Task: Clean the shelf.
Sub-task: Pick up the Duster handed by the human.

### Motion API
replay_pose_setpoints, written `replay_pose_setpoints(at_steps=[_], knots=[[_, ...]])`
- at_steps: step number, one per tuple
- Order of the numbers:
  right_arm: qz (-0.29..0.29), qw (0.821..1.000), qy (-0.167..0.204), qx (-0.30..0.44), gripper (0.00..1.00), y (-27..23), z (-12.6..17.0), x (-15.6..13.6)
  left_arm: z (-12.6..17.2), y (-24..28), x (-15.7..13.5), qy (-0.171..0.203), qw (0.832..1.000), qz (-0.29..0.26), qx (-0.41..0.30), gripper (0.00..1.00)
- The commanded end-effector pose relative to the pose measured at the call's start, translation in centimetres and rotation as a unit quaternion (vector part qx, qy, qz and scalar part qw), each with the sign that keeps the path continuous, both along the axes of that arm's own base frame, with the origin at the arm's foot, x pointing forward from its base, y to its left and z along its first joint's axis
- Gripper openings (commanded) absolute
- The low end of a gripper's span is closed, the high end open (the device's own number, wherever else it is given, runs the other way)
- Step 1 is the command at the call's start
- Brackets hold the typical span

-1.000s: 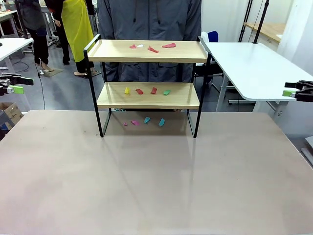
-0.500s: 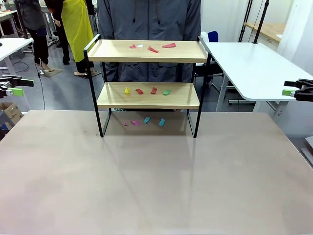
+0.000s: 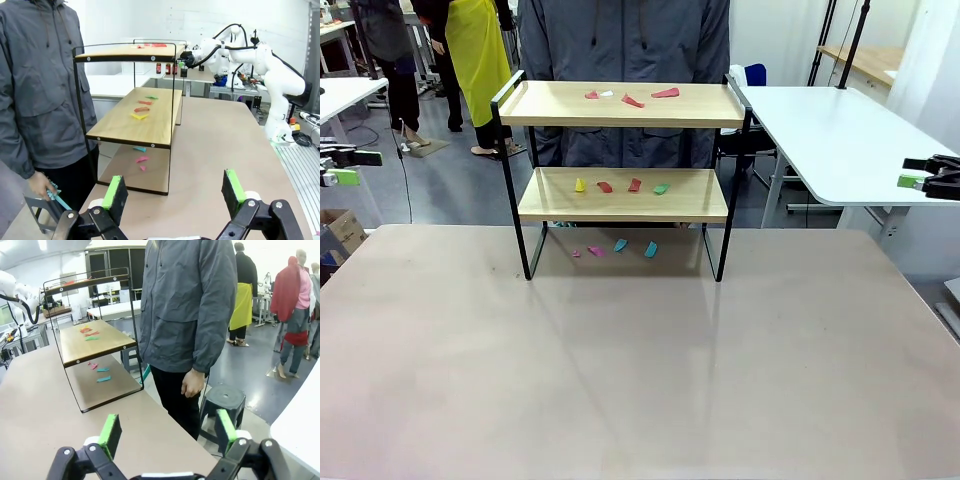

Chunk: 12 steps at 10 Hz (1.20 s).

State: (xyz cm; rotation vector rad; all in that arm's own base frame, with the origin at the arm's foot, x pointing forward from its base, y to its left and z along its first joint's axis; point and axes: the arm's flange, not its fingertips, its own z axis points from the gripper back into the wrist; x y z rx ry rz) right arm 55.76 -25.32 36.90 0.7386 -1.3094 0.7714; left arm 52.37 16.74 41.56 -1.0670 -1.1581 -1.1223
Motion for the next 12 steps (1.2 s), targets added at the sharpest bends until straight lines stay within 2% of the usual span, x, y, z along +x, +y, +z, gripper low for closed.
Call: replay_pose_setpoints(at_steps=[1,12], knots=[[-0.001,1.0,-0.002,-0.002,1.0,-0.09,-0.12,-0.01,-0.27,-0.04,0.04,0.003,1.0,0.0,0.004,1.0],[-0.001,1.0,-0.002,-0.002,1.0,-0.09,-0.12,-0.01,-0.27,-0.04,0.04,0.003,1.0,0.0,0.004,1.0]])
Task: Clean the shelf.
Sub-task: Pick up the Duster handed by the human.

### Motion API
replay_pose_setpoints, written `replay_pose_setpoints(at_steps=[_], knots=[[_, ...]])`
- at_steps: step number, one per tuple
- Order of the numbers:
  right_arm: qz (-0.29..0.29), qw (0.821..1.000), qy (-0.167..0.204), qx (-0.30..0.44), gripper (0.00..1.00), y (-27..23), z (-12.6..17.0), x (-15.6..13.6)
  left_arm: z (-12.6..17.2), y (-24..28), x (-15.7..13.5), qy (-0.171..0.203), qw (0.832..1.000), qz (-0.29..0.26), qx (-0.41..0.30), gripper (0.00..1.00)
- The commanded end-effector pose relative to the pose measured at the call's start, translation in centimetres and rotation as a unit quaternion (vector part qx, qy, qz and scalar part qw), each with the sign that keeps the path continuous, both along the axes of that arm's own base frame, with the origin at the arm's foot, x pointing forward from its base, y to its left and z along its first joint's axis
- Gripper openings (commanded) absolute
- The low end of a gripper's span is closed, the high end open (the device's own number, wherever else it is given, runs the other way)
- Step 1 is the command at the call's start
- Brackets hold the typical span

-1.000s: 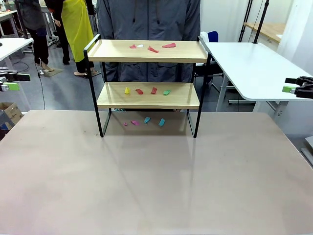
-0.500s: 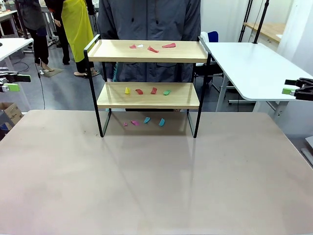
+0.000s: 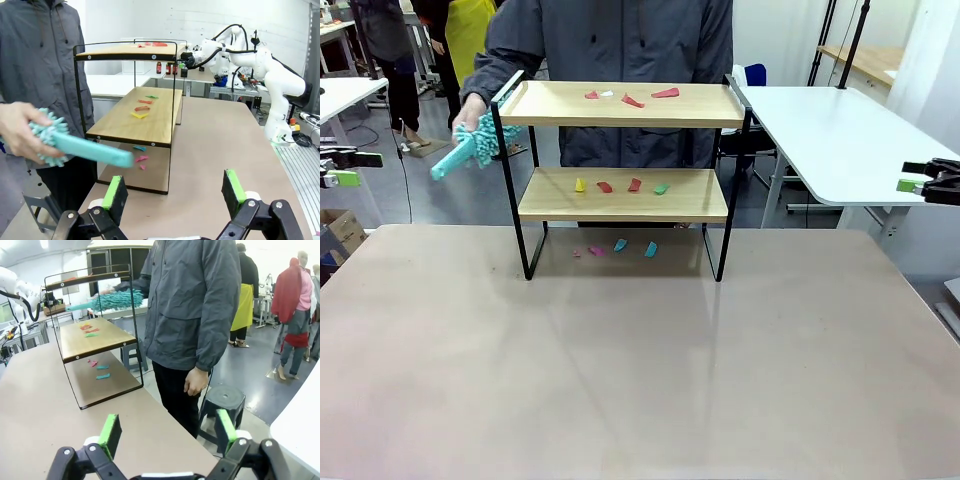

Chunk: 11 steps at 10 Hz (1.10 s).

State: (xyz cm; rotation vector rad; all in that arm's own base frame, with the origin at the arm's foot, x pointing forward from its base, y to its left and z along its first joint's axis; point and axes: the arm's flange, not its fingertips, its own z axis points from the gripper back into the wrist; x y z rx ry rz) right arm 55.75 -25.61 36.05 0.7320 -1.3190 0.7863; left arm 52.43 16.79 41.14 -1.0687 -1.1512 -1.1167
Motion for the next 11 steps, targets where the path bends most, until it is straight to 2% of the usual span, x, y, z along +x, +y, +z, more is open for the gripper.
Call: replay_pose_setpoints(at_steps=[1,11], knots=[[-0.003,1.0,0.006,0.001,1.0,0.2,0.73,0.01,0.15,-0.09,-0.02,-0.001,1.0,-0.001,0.004,1.0],[-0.003,1.0,0.006,0.001,1.0,0.2,0.73,0.01,0.15,-0.09,-0.02,-0.001,1.0,-0.001,0.004,1.0]])
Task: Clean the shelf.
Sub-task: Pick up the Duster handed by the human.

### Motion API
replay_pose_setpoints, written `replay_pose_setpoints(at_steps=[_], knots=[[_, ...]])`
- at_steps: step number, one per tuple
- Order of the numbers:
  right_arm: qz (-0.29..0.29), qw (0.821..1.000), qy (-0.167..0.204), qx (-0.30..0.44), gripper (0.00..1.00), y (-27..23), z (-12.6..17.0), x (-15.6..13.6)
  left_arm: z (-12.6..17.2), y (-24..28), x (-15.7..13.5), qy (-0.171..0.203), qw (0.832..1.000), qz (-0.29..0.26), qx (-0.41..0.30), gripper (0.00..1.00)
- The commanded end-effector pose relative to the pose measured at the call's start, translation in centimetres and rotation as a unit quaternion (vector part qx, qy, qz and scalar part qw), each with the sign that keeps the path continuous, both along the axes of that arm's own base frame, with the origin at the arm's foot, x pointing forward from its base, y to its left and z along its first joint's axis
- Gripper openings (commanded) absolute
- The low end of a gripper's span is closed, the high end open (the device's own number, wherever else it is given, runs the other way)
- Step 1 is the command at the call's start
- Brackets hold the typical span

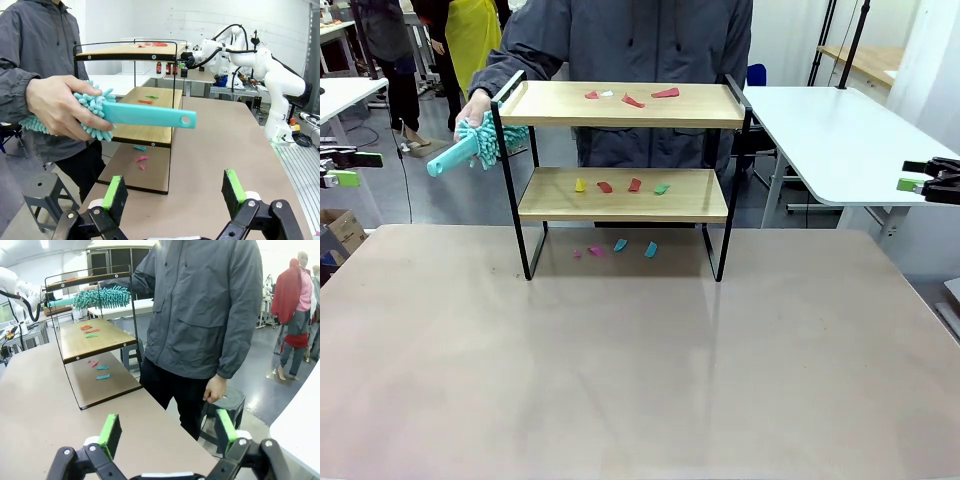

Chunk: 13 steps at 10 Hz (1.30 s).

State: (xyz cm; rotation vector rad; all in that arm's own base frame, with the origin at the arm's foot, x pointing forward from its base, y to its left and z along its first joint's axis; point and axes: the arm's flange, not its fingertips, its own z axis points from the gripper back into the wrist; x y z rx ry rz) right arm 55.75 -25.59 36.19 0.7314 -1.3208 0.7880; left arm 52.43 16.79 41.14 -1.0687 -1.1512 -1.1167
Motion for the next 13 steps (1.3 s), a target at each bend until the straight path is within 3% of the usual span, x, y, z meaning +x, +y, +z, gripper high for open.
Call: replay_pose_setpoints(at_steps=[1,4,6,7,8,10,11,13], knots=[[-0.003,1.0,0.007,0.002,1.0,0.2,0.6,0.0,0.2,-0.1,0.0,-0.001,1.0,-0.001,0.004,1.0],[-0.003,1.0,0.007,0.002,1.0,0.2,0.6,0.0,0.0,0.0,0.0,0.0,1.0,0.0,0.0,1.0],[-0.003,1.0,0.007,0.002,1.0,0.2,0.6,0.0,5.9,-3.0,-2.1,0.02,0.997,0.062,0.052,1.0],[-0.003,1.0,0.007,0.002,1.0,0.2,0.6,0.0,8.4,-4.5,-2.5,0.057,0.99,0.112,0.063,1.0],[-0.003,1.0,0.007,0.002,1.0,0.2,0.6,0.0,10.9,-6.4,-3.0,0.082,0.986,0.126,0.07,1.0],[-0.003,1.0,0.007,0.002,1.0,0.2,0.6,0.0,15.5,-11.1,-4.3,0.148,0.957,0.208,0.136,1.0],[-0.003,1.0,0.007,0.002,1.0,0.2,0.6,0.0,17.4,-13.6,-5.1,0.162,0.937,0.263,0.164,1.0],[-0.003,1.0,0.007,0.002,1.0,0.2,0.6,0.0,20.1,-17.7,-7.0,0.184,0.913,0.292,0.216,1.0]])
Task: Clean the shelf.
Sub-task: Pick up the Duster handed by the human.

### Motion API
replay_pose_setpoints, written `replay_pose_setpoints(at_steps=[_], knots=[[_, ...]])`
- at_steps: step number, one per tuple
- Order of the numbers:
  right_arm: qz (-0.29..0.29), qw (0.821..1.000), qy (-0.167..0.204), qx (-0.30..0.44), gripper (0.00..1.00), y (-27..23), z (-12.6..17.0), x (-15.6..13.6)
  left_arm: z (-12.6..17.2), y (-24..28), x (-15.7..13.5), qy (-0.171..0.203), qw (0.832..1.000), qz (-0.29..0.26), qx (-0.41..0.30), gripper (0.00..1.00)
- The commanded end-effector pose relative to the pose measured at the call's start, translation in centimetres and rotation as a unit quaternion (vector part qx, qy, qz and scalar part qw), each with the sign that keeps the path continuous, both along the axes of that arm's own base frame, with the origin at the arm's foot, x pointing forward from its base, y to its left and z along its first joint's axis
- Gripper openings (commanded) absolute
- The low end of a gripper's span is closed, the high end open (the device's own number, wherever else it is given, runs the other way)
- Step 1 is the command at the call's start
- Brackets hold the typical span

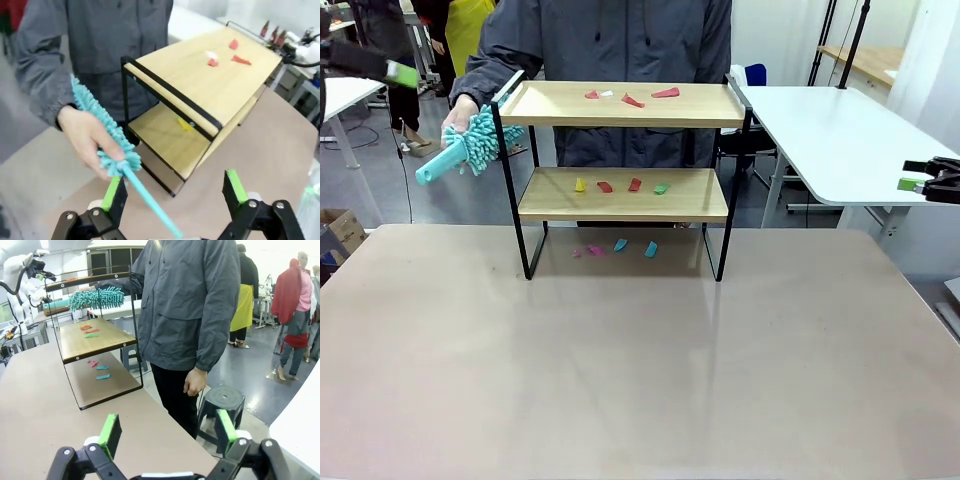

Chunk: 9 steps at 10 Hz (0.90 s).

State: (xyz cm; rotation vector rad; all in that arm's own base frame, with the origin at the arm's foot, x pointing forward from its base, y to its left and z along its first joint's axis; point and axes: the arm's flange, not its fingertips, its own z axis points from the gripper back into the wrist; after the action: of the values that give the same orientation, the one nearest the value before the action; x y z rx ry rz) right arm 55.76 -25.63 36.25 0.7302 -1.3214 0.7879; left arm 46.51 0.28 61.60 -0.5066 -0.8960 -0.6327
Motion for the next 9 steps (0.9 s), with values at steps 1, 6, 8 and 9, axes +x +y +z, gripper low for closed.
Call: replay_pose_setpoints(at_steps=[1,6,8,9], knots=[[-0.003,1.0,0.007,0.002,1.0,0.2,0.5,0.0,0.2,-2.4,-1.9,0.068,0.996,0.01,0.054,1.0],[-0.003,1.0,0.007,0.002,1.0,0.2,0.5,0.0,-0.2,-3.6,-2.1,0.11,0.985,0.057,0.119,1.0],[-0.003,1.0,0.007,0.002,1.0,0.2,0.5,0.0,-0.2,-3.6,-2.1,0.11,0.985,0.057,0.119,1.0],[-0.003,1.0,0.007,0.002,1.0,0.2,0.5,0.0,-0.6,-3.1,-1.9,0.123,0.983,0.061,0.122,1.0]])
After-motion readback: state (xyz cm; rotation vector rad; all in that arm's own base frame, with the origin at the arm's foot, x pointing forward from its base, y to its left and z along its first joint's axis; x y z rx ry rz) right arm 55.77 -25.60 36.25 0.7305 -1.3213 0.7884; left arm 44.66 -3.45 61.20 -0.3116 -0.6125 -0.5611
